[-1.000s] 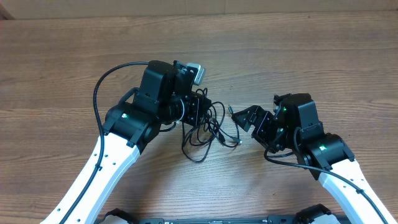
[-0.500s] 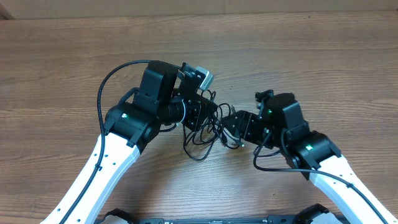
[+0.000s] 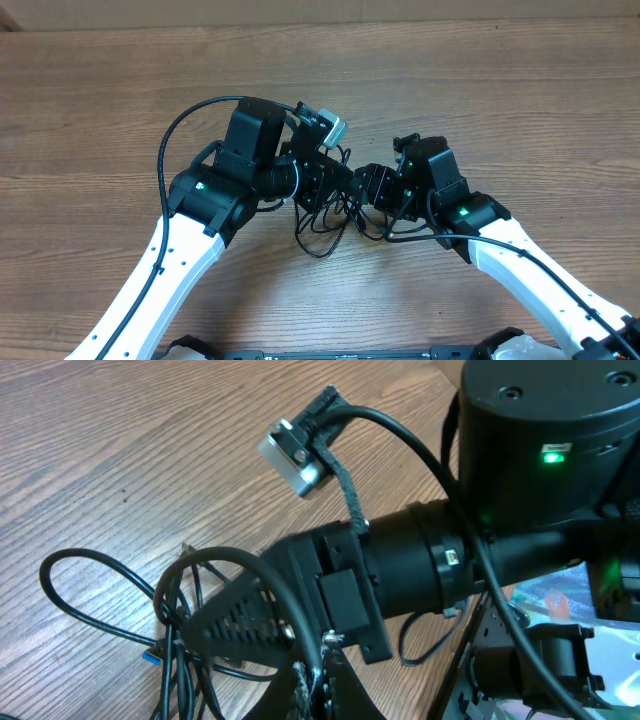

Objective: Untangle cables

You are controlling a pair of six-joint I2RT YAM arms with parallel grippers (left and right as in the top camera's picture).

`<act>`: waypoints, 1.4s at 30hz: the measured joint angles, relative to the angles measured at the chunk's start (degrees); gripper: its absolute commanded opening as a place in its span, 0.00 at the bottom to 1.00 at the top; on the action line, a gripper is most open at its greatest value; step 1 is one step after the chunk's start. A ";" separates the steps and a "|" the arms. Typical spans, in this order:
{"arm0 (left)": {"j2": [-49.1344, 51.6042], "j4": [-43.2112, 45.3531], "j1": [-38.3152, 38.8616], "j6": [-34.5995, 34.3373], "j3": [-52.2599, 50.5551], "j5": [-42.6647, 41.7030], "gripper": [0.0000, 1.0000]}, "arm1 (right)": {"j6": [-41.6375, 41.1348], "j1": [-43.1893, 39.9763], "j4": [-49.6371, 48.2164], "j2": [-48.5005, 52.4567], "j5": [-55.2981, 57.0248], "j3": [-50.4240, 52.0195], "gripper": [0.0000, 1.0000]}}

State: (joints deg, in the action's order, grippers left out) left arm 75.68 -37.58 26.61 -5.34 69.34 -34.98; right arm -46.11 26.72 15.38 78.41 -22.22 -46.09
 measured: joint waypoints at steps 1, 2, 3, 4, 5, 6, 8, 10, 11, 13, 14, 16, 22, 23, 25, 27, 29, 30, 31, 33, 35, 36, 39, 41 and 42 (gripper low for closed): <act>0.00 0.02 0.00 0.00 0.00 0.00 0.04 | 0.24 0.00 -0.61 0.26 -0.04 0.00 0.48; 0.00 0.13 0.00 0.00 0.00 0.00 0.04 | 0.79 0.00 -1.29 0.52 -0.04 0.00 0.45; 0.00 0.22 0.00 0.00 0.00 0.00 0.04 | 1.20 0.00 -1.81 0.81 -0.04 0.00 0.41; 0.00 0.37 0.00 0.00 0.00 0.00 0.04 | 1.51 0.00 -2.29 1.14 -0.09 0.00 0.40; 0.00 0.44 0.00 0.00 0.00 0.00 0.04 | 1.66 0.00 -2.60 1.53 -0.22 0.00 0.39; 0.00 0.50 0.00 0.00 0.00 0.00 0.04 | 1.79 0.00 -2.91 1.97 -0.50 0.00 0.39; 0.00 0.59 0.02 0.00 0.00 0.00 0.04 | 2.03 0.07 -3.26 2.80 -0.94 0.00 0.36; 0.00 0.59 0.00 -0.02 0.00 0.00 0.04 | 2.38 0.44 -3.58 3.45 -1.09 0.00 0.33; 0.00 0.59 0.00 0.00 0.00 0.00 0.04 | 2.49 0.81 -3.82 3.65 -1.22 0.00 0.32; 0.00 0.63 0.00 0.00 0.00 -0.02 0.04 | 2.51 1.88 -4.59 3.74 -1.40 0.00 0.29; 0.00 0.74 0.00 0.00 0.00 -0.09 0.04 | 2.64 2.62 -5.18 3.74 -1.40 0.00 0.25; 0.00 0.90 0.00 0.00 0.00 -0.31 0.04 | 3.08 3.69 -5.84 3.74 -1.36 0.00 0.21; 0.00 1.03 0.00 0.00 0.00 -0.52 0.04 | 3.91 4.92 -5.92 3.85 0.22 0.00 0.04; 0.00 1.03 0.00 0.00 0.00 -0.63 0.04 | 3.78 4.92 -5.95 4.02 0.44 0.00 0.04; 0.00 1.14 0.00 0.00 0.00 -0.72 0.04 | 3.76 4.92 -6.58 4.90 0.66 0.00 0.04; 0.00 1.27 -0.02 0.00 0.00 -0.92 0.04 | 3.78 4.92 -6.84 6.16 0.72 0.00 0.04; 0.00 1.27 -0.11 -0.02 0.00 -1.11 0.04 | 3.85 4.92 -6.86 7.41 0.76 0.00 0.04; 0.00 1.27 -0.11 0.00 0.00 -1.25 0.04 | 4.17 4.85 -6.88 7.89 0.79 0.00 0.04; 0.00 1.25 -0.13 0.00 0.00 -1.29 0.04 | 4.31 4.72 -6.88 8.00 0.74 0.00 0.04; 0.00 1.27 -0.15 0.00 0.00 -1.46 0.04 | 4.72 3.98 -6.78 7.85 0.44 0.00 0.04; 0.00 1.25 -0.42 0.00 0.00 -1.57 0.04 | 5.03 2.14 -6.05 7.21 -0.04 0.00 0.04; 0.00 1.14 -0.66 0.00 0.00 -1.64 0.04 | 5.27 0.48 -5.16 6.45 -0.31 0.00 0.04; 0.00 0.13 -2.23 0.00 0.00 -1.64 0.04 | 5.51 -7.10 -2.62 2.32 -0.46 0.00 0.04; 0.00 -0.81 -3.45 0.00 0.00 -1.62 0.04 | 5.88 -13.68 -1.33 -1.27 -0.44 0.00 0.04; 0.00 -1.11 -4.04 0.00 0.00 -1.62 0.04 | 6.10 -16.57 -0.83 -2.71 -0.55 0.00 0.04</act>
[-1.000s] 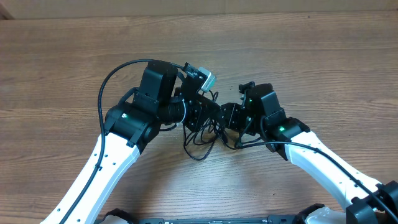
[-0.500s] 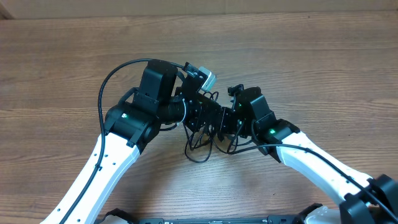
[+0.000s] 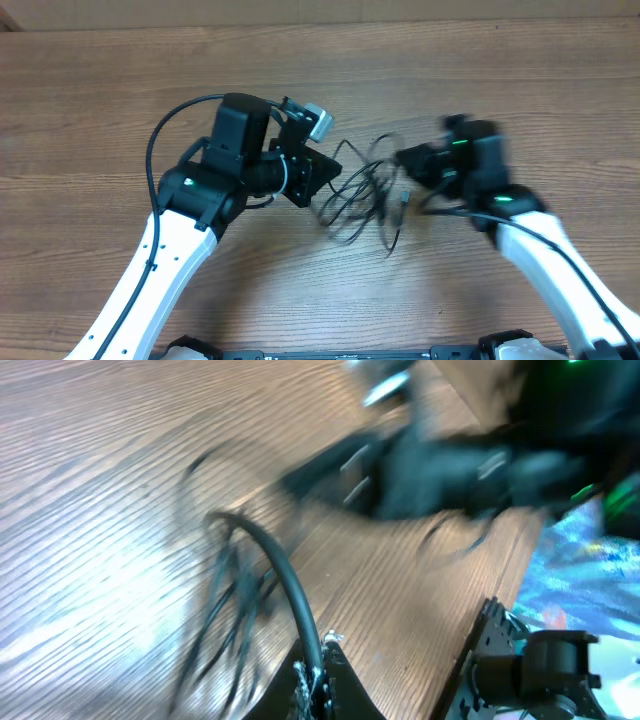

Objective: Untangle cables

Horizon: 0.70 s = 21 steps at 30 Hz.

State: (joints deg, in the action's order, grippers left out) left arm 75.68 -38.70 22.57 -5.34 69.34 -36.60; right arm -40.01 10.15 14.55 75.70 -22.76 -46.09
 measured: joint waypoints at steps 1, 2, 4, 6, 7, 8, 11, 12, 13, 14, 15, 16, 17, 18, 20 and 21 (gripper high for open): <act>0.00 -0.22 -0.66 0.00 0.00 -0.02 0.04 | 0.26 -3.48 0.50 -1.49 0.02 -0.02 0.04; 0.00 -0.35 -1.29 0.00 0.00 -0.02 0.04 | 0.74 -7.17 1.07 -2.89 0.09 -0.02 0.04; 0.00 -0.35 -2.29 0.00 0.00 -0.02 0.04 | 1.64 -13.00 2.03 -4.39 -0.31 -0.02 0.04; 0.00 -0.35 -3.15 0.00 0.00 -0.02 0.04 | 2.91 -18.29 2.43 -4.74 -0.83 -0.02 0.04; 0.00 -0.37 -3.52 0.00 0.00 0.09 0.04 | 3.39 -20.68 2.64 -4.72 -0.98 -0.02 0.04; 0.00 -0.55 -3.91 0.00 0.00 0.31 0.04 | 3.82 -23.32 2.97 -4.70 -1.25 -0.02 0.04; 0.00 -1.60 -5.14 0.00 0.00 2.29 0.04 | 4.52 -29.51 2.80 -4.70 -1.97 -0.02 0.04; 0.00 -2.29 -5.70 0.00 0.00 3.65 0.04 | 4.74 -31.78 2.60 -4.70 -1.84 -0.02 0.04; 0.00 -3.02 -6.56 -0.02 0.00 5.35 0.04 | 4.96 -33.59 2.45 -4.70 -1.84 -0.02 0.04; 0.00 -3.45 -7.67 -0.04 0.00 7.28 0.04 | 5.38 -35.76 2.34 -4.70 -1.81 -0.02 0.04; 0.00 -3.74 -9.03 -0.22 0.00 9.20 0.04 | 5.95 -37.99 2.36 -4.70 -1.88 -0.02 0.04; 0.00 -3.78 -10.49 -0.42 0.00 11.23 0.04 | 6.38 -39.71 2.36 -4.70 -1.88 -0.02 0.04; 0.00 -3.72 -11.93 -0.79 0.00 12.83 0.04 | 6.82 -41.18 2.38 -4.70 -1.90 -0.02 0.04; 0.00 -3.52 -13.60 -1.44 0.00 14.49 0.04 | 7.10 -42.45 2.51 -4.70 -1.92 -0.02 0.04; 0.00 -2.14 -17.73 -3.54 0.00 17.00 0.04 | 7.52 -44.57 2.86 -4.70 -2.47 -0.02 0.04; 0.00 -1.14 -19.54 -4.31 0.00 17.42 0.04 | 7.72 -45.44 2.95 -4.70 -3.02 -0.02 0.04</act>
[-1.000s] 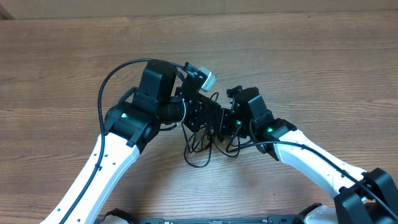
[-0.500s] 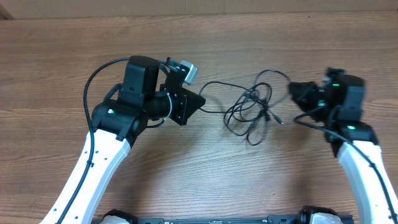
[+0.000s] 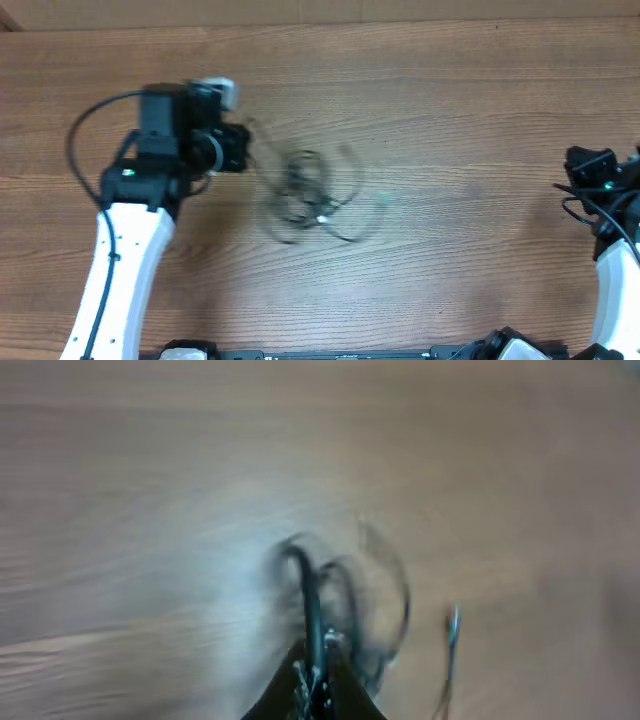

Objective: Untangle cables

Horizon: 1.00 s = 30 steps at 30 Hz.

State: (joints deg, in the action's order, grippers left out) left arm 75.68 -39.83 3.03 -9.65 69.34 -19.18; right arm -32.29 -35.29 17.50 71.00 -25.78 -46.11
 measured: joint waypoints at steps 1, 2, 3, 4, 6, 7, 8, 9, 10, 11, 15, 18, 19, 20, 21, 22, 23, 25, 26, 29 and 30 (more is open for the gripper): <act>0.00 1.09 -1.81 -0.81 0.00 -0.33 0.04 | 0.24 -0.66 0.13 0.00 -0.92 0.00 0.04; 0.00 2.38 -3.48 -1.20 0.00 -1.46 0.04 | 0.61 -1.05 0.13 0.00 -2.34 0.00 0.06; 0.00 3.72 -4.68 -1.38 0.00 -2.91 0.04 | 1.09 -1.07 0.24 0.00 -4.15 0.00 0.12; 0.00 4.92 -5.38 -1.33 0.00 -4.96 0.04 | 1.31 -0.85 0.55 -0.02 -5.62 0.00 0.18; 0.00 6.91 -5.35 -0.79 0.00 -9.44 0.04 | 2.40 0.42 1.57 -0.02 -8.92 0.00 0.27; 0.00 7.54 -5.03 -0.61 0.00 -11.45 0.04 | 3.10 1.53 2.16 -0.02 -10.23 0.00 0.30; 0.00 8.37 -4.52 -0.39 0.00 -13.49 0.04 | 3.50 2.93 2.78 0.00 -11.30 0.00 0.33; 0.00 9.73 -3.93 -0.17 -0.02 -15.58 0.04 | 3.98 4.83 3.34 -0.02 -12.24 0.00 0.36; 0.00 11.58 -3.26 0.04 -0.07 -17.84 0.04 | 4.31 6.60 3.89 -0.02 -13.00 0.00 0.39; 0.00 13.66 -2.47 0.22 -0.07 -20.22 0.04 | 4.61 8.76 4.17 -0.02 -13.57 0.00 0.41; 0.00 25.46 2.08 0.17 -0.22 -30.60 0.04 | 5.73 17.55 4.37 -0.02 -14.93 0.00 0.47; -0.04 28.92 5.92 -0.52 -0.20 -34.91 0.04 | 6.10 23.28 4.15 0.00 -15.17 0.00 0.50; -0.04 27.98 7.02 -0.70 -0.20 -35.12 0.04 | 6.16 24.76 4.33 -0.02 -14.84 0.00 0.51; -0.04 26.03 7.85 -0.83 -0.20 -34.73 0.04 | 6.23 26.01 4.63 0.00 -14.38 0.00 0.52; -0.04 23.56 8.15 -0.98 -0.17 -33.59 0.04 | 6.36 26.95 5.01 0.00 -13.90 0.00 0.53; -0.04 20.76 8.22 -0.94 -0.20 -31.93 0.04 | 6.45 27.65 5.55 -0.02 -13.33 0.00 0.54; -0.04 16.94 8.22 -1.03 -0.15 -28.63 0.04 | 6.43 28.17 6.14 -0.02 -12.74 0.00 0.55; -0.04 9.94 8.20 -1.16 -0.22 -21.64 0.13 | 6.58 28.52 7.13 -0.02 -12.02 0.00 0.57; -0.04 6.51 8.20 -1.16 -0.28 -17.20 0.42 | 6.58 28.52 7.67 -0.02 -11.52 -0.02 0.58; -0.02 -2.23 8.20 -3.56 -0.31 -3.63 0.97 | 6.64 28.52 8.55 -0.02 -10.84 0.00 0.60; 0.00 -4.42 8.17 -4.52 -0.35 0.22 1.00 | 6.64 28.52 8.76 0.00 -10.67 0.00 0.61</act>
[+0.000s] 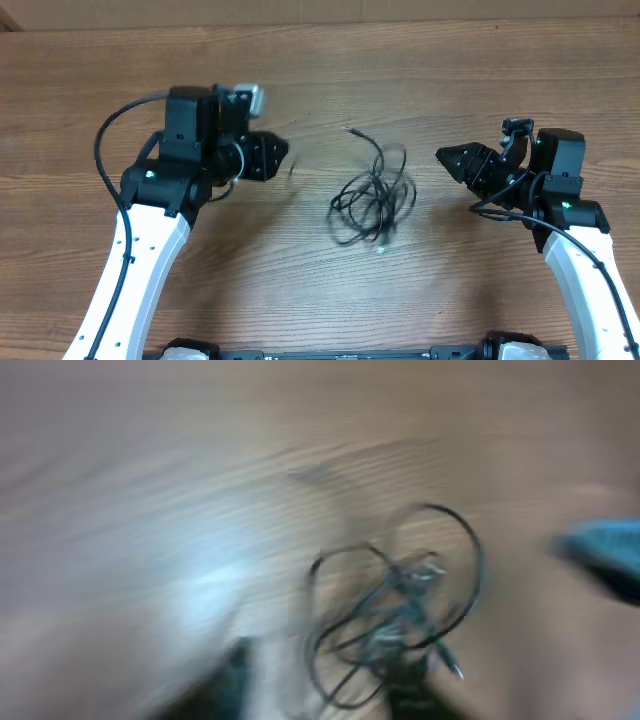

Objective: Untangle cables

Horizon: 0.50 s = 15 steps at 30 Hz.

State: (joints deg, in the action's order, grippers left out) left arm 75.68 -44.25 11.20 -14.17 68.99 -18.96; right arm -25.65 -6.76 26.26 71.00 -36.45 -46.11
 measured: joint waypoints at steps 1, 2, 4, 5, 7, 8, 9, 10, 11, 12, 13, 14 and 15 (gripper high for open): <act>0.13 -1.84 -0.02 -1.18 0.00 3.67 1.00 | 0.07 0.00 0.20 -0.02 0.13 0.00 0.61; 0.31 -2.91 -0.04 -2.10 0.00 6.12 0.99 | 0.13 0.00 0.28 0.00 0.39 0.00 0.61; 0.94 -3.91 -0.07 -3.65 0.00 9.16 0.99 | 0.17 0.00 0.35 -0.02 0.87 0.00 0.61; 1.36 -4.02 -0.09 -4.15 0.00 9.64 1.00 | 0.17 0.02 0.39 -0.02 1.05 0.00 0.61; 2.38 -3.96 -0.09 -5.03 0.00 8.68 0.99 | 0.17 0.00 0.50 -0.02 1.36 -0.02 0.61; 2.84 -3.96 -0.09 -5.38 0.00 7.56 1.00 | 0.15 0.00 0.74 0.00 1.42 0.00 0.61; 3.32 -3.93 -0.09 -5.57 0.00 5.97 1.00 | 0.15 0.02 0.98 -0.02 1.49 0.00 0.62; 3.85 -3.91 -0.09 -5.73 0.00 3.87 1.00 | 0.17 0.00 1.09 0.00 1.55 0.00 0.62; 4.35 -3.89 -0.09 -5.88 0.00 1.64 0.97 | 0.20 0.02 1.27 0.00 1.57 0.00 0.62; 4.85 -3.85 -0.04 -6.27 0.00 -0.48 0.88 | 0.17 0.00 1.51 0.00 1.60 0.00 0.62; 5.35 -3.78 0.11 -7.08 0.00 -2.43 0.86 | 0.20 0.02 1.60 -0.02 1.70 0.00 0.62; 5.92 -3.65 0.39 -7.50 0.00 -3.89 0.85 | 0.17 0.00 1.70 0.00 1.81 0.00 0.64; 6.60 -3.32 0.94 -8.41 0.00 -4.96 0.85 | 0.17 0.00 1.79 0.00 1.90 0.00 0.65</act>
State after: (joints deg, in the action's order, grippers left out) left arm 82.28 -47.57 12.14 -22.59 68.99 -23.92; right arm -25.47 -6.76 28.05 71.00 -34.54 -46.11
